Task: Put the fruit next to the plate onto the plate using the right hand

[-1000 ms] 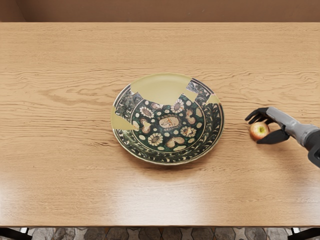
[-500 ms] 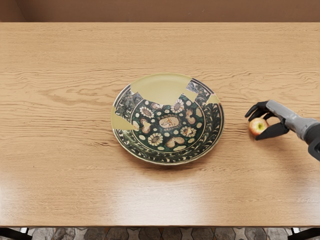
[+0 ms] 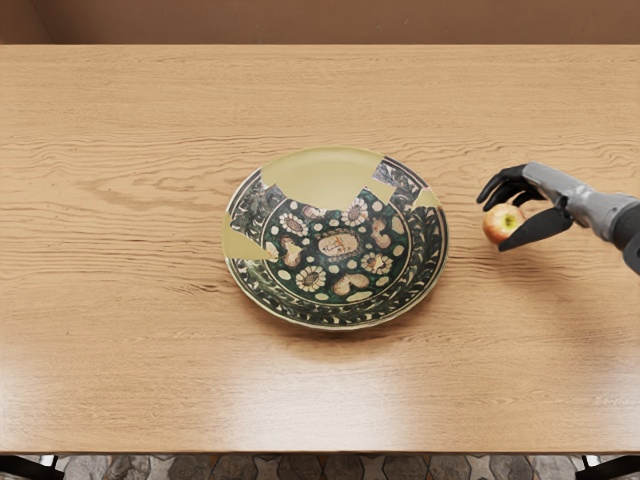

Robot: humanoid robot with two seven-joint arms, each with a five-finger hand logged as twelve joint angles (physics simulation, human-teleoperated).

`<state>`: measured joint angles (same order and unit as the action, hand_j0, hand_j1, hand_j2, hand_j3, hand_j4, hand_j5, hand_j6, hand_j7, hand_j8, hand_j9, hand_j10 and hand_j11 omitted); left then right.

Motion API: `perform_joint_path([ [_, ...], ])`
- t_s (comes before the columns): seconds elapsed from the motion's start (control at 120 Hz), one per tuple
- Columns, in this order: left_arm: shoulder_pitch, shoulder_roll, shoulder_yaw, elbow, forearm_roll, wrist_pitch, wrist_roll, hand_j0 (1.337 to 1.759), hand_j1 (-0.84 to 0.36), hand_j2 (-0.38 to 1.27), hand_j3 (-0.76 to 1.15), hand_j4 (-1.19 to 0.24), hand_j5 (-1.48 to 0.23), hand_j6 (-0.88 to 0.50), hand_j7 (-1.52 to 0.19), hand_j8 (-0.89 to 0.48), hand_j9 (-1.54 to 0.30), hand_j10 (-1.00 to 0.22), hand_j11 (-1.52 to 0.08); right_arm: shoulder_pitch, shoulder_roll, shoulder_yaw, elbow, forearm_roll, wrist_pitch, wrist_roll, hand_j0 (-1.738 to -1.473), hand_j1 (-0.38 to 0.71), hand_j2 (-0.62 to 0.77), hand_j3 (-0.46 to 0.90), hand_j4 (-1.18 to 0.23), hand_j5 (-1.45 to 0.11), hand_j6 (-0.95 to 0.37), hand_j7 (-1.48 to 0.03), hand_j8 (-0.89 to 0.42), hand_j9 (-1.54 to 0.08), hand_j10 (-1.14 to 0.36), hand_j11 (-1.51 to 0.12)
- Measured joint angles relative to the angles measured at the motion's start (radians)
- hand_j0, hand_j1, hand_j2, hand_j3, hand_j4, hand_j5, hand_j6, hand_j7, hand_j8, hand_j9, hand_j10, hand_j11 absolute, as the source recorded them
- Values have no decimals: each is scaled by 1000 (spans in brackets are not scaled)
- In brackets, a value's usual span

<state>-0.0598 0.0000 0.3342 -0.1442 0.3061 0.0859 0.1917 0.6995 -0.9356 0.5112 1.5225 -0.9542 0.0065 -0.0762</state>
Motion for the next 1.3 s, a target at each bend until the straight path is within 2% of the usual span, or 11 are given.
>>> perform_joint_path([
  [0.458, 0, 0, 0, 0, 0, 0, 0, 1658, 58, 49, 0, -243, -316, -243, -316, -243, -316, -243, -316, 84, 64, 22, 2, 13, 81, -10, -1655, 192, 266, 0, -658, -866, -615, -859, -456, -865, -517, -848],
  [0.742, 0, 0, 0, 0, 0, 0, 0, 1658, 58, 49, 0, -243, -316, -243, -316, -243, -316, -243, -316, 143, 150, 21, 1, 13, 97, -67, -1655, 185, 248, 0, -669, -883, -607, -874, -450, -880, -514, -859],
  [1.042, 0, 0, 0, 0, 0, 0, 0, 1658, 58, 49, 0, -243, -316, -243, -316, -243, -316, -243, -316, 174, 244, 15, -27, 3, 97, -78, -1655, 176, 237, 0, -674, -885, -610, -879, -453, -886, -515, -866],
  [1.192, 0, 0, 0, 0, 0, 0, 0, 1658, 58, 49, 0, -243, -316, -243, -316, -243, -316, -243, -316, 201, 306, 10, -49, 0, 97, -96, -1655, 192, 271, 0, -673, -887, -613, -879, -450, -889, -513, -867],
  [1.3, 0, 0, 0, 0, 0, 0, 0, 1658, 58, 49, 0, -243, -316, -243, -316, -243, -316, -243, -316, 208, 346, 7, -68, -2, 98, -101, -1655, 183, 235, 0, -673, -888, -611, -879, -445, -890, -508, -868],
])
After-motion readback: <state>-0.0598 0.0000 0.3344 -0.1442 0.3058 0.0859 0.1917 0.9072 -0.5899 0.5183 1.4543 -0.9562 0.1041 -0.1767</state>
